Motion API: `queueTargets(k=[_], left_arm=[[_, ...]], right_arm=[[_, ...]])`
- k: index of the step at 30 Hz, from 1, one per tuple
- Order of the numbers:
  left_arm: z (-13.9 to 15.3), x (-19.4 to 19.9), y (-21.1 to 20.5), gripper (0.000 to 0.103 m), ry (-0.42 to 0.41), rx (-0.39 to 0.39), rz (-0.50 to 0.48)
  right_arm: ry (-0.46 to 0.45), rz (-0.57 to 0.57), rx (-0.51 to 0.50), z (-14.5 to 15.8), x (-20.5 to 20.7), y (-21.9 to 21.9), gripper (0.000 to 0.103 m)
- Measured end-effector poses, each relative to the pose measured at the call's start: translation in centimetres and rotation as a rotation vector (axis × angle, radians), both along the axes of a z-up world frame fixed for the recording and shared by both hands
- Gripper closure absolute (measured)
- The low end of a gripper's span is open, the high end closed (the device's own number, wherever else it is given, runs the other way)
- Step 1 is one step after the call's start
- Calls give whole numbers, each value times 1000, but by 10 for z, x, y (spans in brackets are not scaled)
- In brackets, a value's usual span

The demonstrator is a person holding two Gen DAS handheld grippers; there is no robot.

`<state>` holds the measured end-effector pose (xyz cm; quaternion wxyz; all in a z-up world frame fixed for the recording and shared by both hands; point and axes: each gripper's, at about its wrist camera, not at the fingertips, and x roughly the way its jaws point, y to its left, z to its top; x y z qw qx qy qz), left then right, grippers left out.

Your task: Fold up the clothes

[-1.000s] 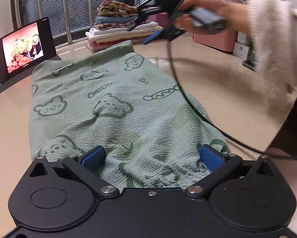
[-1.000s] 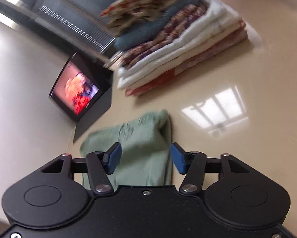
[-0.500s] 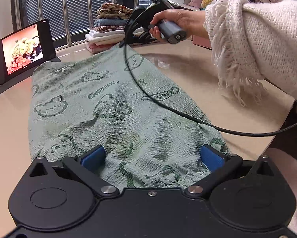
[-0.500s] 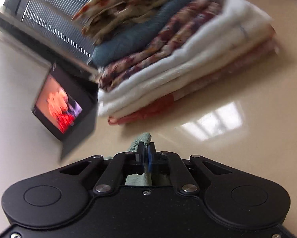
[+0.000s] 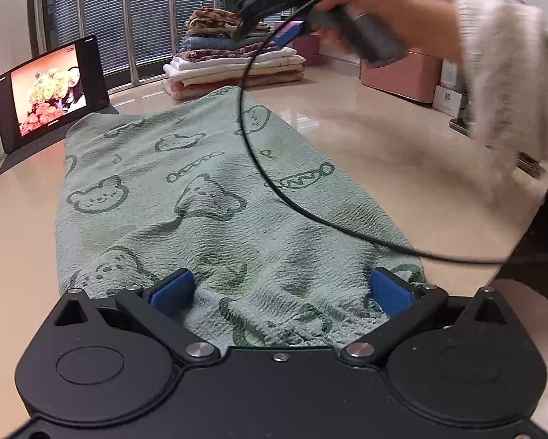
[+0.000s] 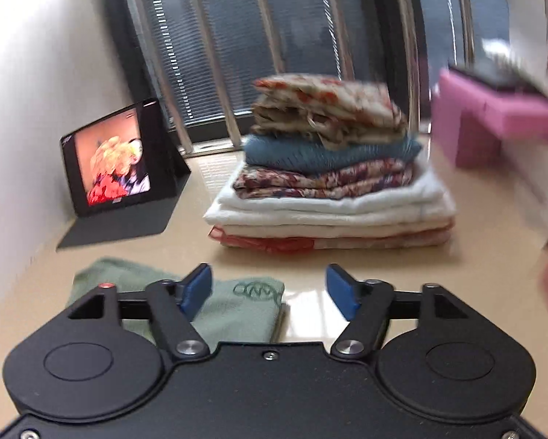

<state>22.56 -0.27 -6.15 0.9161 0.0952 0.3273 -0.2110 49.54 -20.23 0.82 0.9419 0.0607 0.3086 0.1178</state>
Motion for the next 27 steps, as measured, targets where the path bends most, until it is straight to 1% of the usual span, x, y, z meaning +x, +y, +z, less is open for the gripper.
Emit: queueTargets(k=[1, 3, 6, 8, 10, 12, 18, 20, 23, 27], left_arm=[[2, -1, -1, 0, -1, 4, 8], [11, -6, 1, 0, -25, -15, 31], [28, -20, 8, 0, -78, -78, 65], [38, -29, 12, 0, -100, -92, 83], [46, -38, 15, 0, -115, -85, 96], [53, -48, 17, 0, -131, -76, 109], [63, -76, 30, 0, -142, -75, 159], [64, -83, 36, 0, -149, -75, 190], [66, -91, 46, 0, -146, -114, 233], [66, -98, 59, 0, -127, -157, 279]], right_arm=[[-16, 9, -27, 6, -13, 1, 17], [-65, 27, -85, 19, -41, 2, 13], [-140, 56, -176, 36, -91, 8, 11], [-145, 76, -175, 41, -117, 12, 9], [-119, 108, -157, 42, -141, 15, 8], [-103, 131, -162, 40, -162, 20, 8], [-165, 170, -294, 36, -230, 41, 8], [-177, 194, -302, 35, -249, 45, 8], [-185, 211, -302, 34, -275, 51, 8], [-195, 169, -342, 28, -306, 62, 7]])
